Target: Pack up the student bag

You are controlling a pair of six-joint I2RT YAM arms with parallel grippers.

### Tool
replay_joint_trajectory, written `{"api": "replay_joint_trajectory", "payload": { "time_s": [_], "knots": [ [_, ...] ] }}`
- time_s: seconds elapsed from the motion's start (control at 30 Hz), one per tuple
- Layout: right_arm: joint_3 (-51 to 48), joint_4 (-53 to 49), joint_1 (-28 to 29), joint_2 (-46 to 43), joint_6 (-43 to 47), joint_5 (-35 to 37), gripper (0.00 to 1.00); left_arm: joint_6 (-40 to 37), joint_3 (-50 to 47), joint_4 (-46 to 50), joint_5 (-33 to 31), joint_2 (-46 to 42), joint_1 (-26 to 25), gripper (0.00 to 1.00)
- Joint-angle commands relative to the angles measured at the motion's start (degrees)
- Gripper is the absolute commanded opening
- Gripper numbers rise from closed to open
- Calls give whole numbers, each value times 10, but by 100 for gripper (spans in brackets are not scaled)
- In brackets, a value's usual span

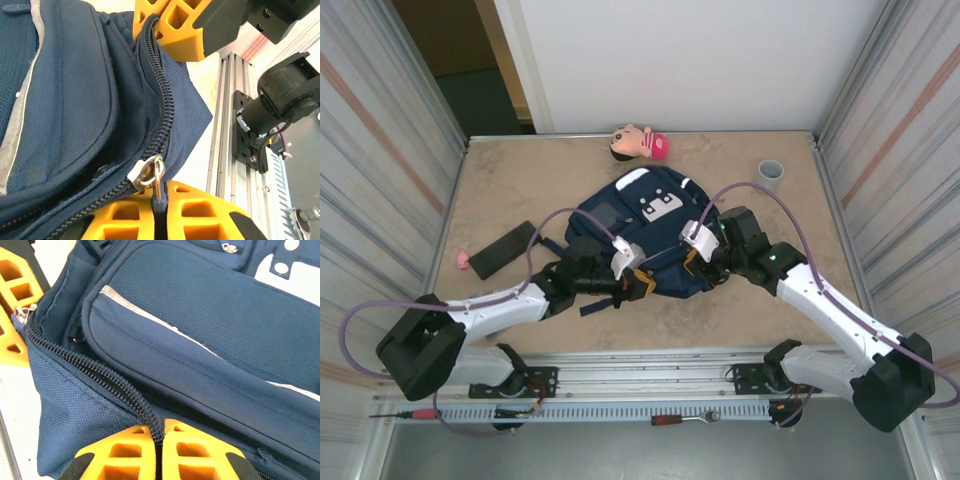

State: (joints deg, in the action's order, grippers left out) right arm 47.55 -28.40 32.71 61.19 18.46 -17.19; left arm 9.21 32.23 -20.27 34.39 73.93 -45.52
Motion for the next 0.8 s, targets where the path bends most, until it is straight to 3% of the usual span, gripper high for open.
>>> {"api": "replay_joint_trajectory", "payload": {
  "time_s": [0.0,0.13,0.23,0.33,0.5,0.6,0.77],
  "knots": [
    [-3,79,-12,-33,-106,18,26,-12,39,17,-16,2,-12,0],
    [-3,17,-62,-81,-334,36,66,-17,32,41,-55,-2,-11,0],
    [-11,-70,-93,-111,-465,65,82,-9,18,39,-66,0,-12,0],
    [-45,-126,-126,-132,-540,67,94,-4,13,49,-79,2,-12,0],
    [-96,-103,-198,-93,-630,-40,94,0,9,66,-112,0,-15,0],
    [-105,-48,-200,-49,-644,-93,77,-7,12,77,-123,6,-22,0],
    [-110,-5,-170,3,-654,-87,64,-11,34,102,-141,23,-39,0]
  ]
}}
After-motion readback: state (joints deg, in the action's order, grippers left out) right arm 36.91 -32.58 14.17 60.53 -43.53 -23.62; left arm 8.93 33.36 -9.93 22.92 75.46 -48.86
